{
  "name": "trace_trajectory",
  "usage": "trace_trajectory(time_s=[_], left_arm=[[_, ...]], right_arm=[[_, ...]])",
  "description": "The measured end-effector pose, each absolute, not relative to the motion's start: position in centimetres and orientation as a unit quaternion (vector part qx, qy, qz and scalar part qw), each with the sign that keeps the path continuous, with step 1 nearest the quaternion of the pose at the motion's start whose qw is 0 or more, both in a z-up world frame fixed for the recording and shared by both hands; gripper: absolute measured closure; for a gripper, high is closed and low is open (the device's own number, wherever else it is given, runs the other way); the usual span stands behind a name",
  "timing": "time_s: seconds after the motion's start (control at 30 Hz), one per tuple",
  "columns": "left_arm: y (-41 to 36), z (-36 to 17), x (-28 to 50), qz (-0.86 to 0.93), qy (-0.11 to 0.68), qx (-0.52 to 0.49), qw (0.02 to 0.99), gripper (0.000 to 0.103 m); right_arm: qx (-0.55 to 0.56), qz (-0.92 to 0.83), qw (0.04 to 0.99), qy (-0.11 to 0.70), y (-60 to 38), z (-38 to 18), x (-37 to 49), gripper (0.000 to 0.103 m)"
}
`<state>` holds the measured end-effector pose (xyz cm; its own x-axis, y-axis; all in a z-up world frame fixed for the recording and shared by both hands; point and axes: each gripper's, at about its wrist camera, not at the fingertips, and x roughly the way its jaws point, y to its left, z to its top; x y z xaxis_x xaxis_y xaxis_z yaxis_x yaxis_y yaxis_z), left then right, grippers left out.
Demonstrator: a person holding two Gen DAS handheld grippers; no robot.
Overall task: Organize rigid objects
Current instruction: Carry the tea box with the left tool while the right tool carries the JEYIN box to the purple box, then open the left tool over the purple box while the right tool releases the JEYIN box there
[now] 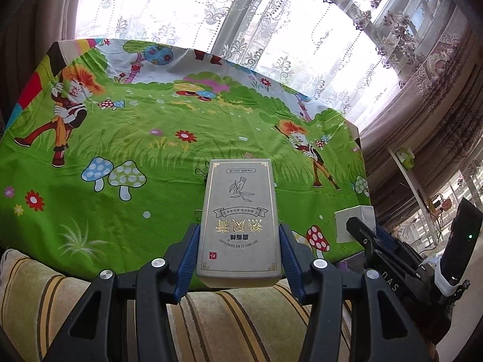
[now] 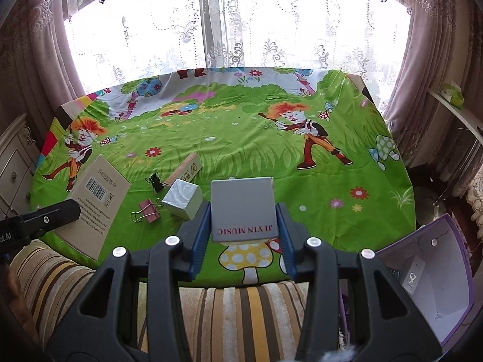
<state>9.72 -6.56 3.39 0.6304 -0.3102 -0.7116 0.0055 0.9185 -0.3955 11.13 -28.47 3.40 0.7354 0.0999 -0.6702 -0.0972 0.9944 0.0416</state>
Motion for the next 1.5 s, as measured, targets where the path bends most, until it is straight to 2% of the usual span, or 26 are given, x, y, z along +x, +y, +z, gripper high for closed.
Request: trace_trajectory(time_s=[0.83, 1.5], left_arm=[[-16.8, 4.7, 5.0, -0.198, 0.435, -0.109, 0.872, 0.051], [-25.5, 6.0, 0.5, -0.356, 0.406, -0.046, 0.84, 0.051]], right_arm=[[0.017, 0.005, 0.932, 0.361, -36.4, 4.3, 2.5, 0.057], [0.05, -0.103, 0.924, 0.365, -45.8, 4.3, -1.5, 0.057]])
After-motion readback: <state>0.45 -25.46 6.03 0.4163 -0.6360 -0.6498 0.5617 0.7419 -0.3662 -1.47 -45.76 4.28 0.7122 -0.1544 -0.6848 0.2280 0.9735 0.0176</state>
